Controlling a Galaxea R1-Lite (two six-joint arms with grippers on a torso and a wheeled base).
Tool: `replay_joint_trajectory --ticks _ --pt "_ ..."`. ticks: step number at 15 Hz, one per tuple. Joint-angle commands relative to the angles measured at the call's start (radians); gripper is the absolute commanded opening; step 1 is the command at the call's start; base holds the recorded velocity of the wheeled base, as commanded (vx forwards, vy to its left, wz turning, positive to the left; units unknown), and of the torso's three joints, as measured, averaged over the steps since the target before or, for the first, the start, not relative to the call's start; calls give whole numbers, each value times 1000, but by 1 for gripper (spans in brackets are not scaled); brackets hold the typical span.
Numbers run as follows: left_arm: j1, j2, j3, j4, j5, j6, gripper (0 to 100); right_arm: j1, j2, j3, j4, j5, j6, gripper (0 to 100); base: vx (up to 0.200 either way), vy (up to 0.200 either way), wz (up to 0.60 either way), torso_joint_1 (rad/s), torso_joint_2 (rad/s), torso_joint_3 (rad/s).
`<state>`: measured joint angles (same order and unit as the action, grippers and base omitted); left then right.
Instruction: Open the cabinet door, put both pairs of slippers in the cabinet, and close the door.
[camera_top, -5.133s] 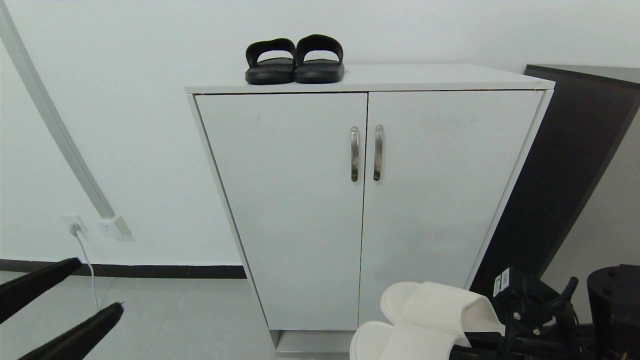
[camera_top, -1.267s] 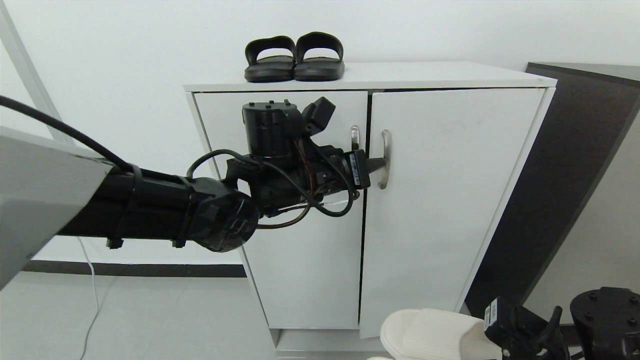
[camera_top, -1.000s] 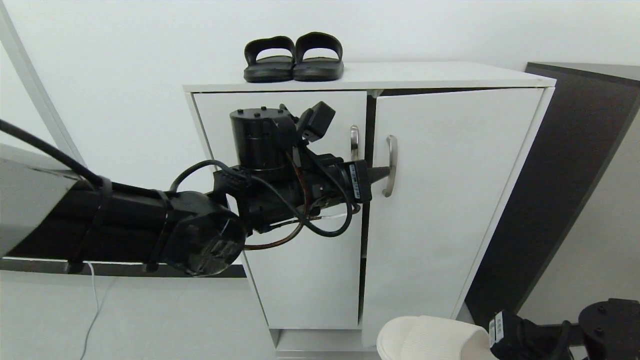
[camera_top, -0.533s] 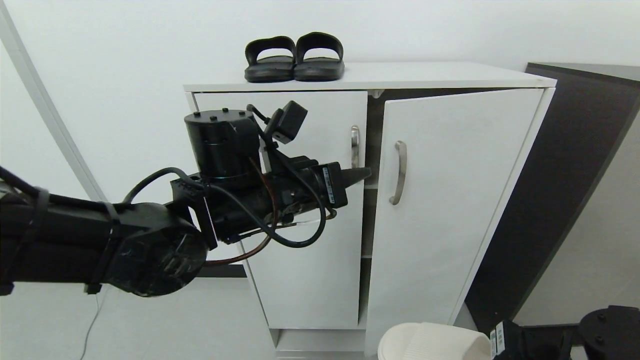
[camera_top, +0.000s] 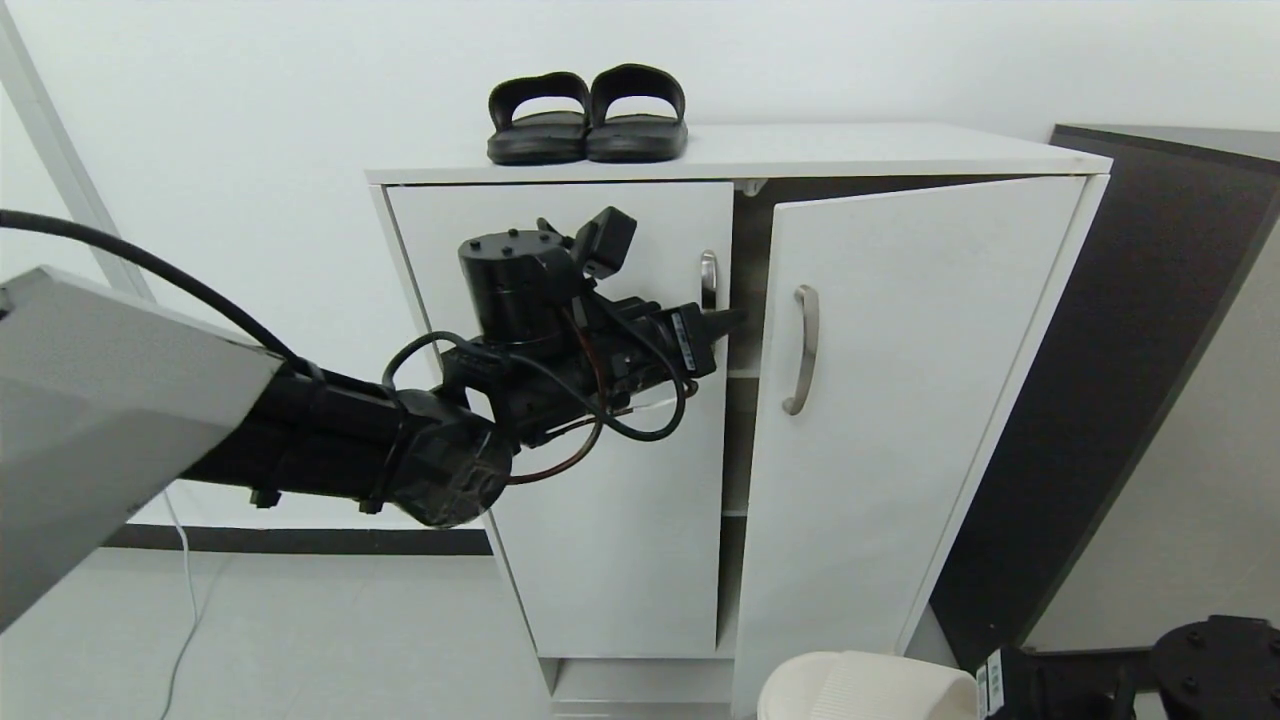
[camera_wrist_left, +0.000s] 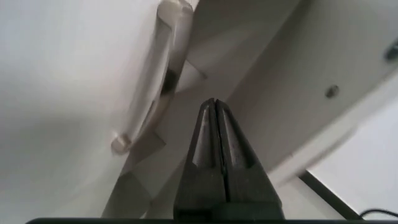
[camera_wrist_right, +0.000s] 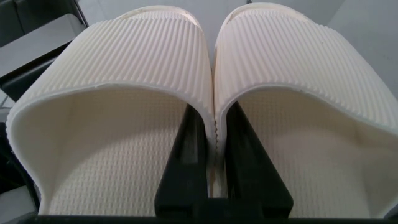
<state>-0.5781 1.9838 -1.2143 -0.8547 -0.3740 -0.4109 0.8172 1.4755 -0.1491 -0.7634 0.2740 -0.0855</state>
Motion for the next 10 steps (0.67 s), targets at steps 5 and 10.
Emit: replay_joint_trajectory --ticks 5,10 --pt "-3 92 -77 -1 6 0 0 3 0 3 -1 -1 -2 0 0 0 0 0 0 0" --pt "-3 95 -82 -1 6 -6 0 8 2 3 -2 -1 -20 0 0 0 0 0 0 0"
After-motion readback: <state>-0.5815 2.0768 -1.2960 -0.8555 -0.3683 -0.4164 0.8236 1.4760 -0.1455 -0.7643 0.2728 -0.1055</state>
